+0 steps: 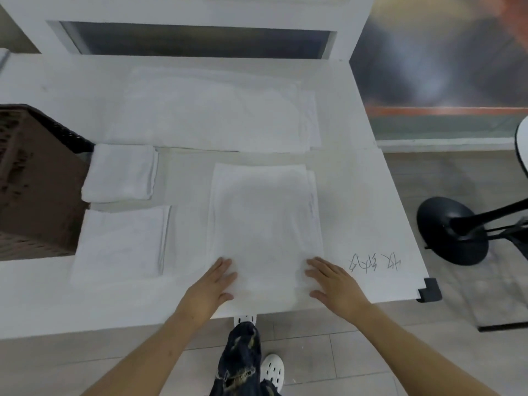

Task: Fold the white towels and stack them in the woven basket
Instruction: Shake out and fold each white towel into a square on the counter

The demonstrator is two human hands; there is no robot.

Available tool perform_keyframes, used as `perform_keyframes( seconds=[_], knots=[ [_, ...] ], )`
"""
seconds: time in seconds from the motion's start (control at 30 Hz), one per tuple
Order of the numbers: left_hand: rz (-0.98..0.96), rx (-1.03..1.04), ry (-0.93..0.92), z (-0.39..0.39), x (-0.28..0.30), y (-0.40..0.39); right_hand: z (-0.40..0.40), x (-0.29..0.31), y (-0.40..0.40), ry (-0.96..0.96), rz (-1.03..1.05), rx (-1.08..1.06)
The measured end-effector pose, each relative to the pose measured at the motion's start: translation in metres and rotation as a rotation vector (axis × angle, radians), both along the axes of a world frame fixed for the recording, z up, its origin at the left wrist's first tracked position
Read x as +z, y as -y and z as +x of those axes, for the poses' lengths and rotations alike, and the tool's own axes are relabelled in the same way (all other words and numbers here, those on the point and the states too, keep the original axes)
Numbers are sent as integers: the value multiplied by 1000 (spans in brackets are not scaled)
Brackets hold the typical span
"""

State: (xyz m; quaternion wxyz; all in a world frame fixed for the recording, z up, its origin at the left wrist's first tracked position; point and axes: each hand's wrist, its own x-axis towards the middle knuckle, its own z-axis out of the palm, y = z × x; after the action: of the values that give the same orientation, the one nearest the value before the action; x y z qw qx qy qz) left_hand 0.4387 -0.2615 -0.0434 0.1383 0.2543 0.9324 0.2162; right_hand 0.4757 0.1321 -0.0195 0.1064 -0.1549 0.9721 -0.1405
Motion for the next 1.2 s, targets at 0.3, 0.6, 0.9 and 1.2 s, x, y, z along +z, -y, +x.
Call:
perform_keyframes(
  seconds=[0.3,0.6,0.9,1.2],
  knots=[
    [-36,151,-105,3,10,1,-3,19,9,-1,-57,-125],
    [45,265,-33,-4,79,2,7,84,0,46,-274,-321],
    [123,317,-110,-66,123,-11,-44,112,8,19,-500,-530],
    [55,399,-61,-146,102,-22,-135,98,12,-40,-389,-530]
  ],
)
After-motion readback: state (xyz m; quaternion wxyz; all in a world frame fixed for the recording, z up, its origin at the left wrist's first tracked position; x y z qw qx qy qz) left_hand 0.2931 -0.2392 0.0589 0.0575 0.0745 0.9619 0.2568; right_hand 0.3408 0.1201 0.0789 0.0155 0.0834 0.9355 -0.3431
